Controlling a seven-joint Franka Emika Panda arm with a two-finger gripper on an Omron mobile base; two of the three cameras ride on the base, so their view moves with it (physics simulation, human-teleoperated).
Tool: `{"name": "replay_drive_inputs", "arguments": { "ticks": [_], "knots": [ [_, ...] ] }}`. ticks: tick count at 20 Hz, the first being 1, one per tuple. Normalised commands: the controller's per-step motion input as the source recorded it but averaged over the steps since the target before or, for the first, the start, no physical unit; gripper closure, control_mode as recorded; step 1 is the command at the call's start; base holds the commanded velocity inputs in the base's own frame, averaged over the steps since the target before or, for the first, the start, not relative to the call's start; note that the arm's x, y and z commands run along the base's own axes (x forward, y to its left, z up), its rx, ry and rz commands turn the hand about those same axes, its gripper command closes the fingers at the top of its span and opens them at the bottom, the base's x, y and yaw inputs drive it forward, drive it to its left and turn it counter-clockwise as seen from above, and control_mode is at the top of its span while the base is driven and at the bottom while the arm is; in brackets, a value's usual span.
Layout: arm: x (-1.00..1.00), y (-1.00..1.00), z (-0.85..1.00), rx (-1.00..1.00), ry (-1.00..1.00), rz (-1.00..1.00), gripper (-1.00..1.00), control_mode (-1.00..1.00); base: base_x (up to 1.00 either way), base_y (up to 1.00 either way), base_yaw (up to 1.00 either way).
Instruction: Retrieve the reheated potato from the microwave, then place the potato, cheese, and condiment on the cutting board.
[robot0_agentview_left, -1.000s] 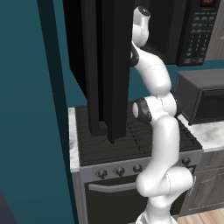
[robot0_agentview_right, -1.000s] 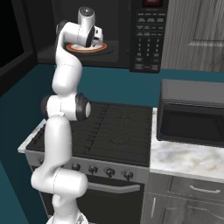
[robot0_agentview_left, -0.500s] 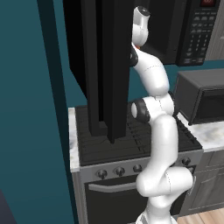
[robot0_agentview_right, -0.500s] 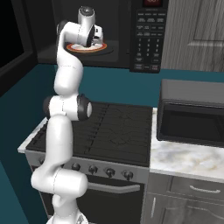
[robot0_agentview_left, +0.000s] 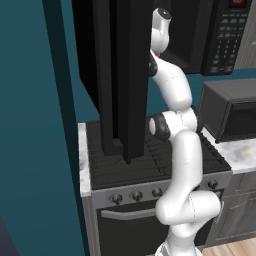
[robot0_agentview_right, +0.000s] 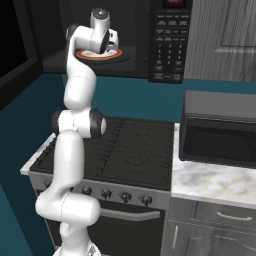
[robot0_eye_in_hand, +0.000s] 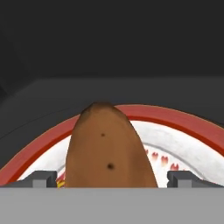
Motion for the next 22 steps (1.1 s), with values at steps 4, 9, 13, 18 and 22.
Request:
{"name": "replay_drive_inputs", "arguments": {
  "ticks": [4, 9, 13, 18, 22],
  "knots": [
    [0.17, 0.04, -0.13, 0.0, 0.0, 0.0, 1.0, -1.0, 0.0, 0.0, 0.0],
    [0.13, 0.07, -0.09, 0.0, 0.01, 0.0, 1.0, -1.0, 0.0, 0.0, 0.0],
    [0.04, 0.02, -0.03, 0.0, 0.0, 0.0, 1.0, -1.0, 0.0, 0.0, 0.0],
    [-0.17, 0.0, 0.11, 0.0, -0.03, 0.0, 1.0, -1.0, 0.0, 0.0, 0.0],
    [-0.38, 0.0, 0.19, 0.0, -0.08, 0.0, 1.0, -1.0, 0.0, 0.0, 0.0]
  ]
}}
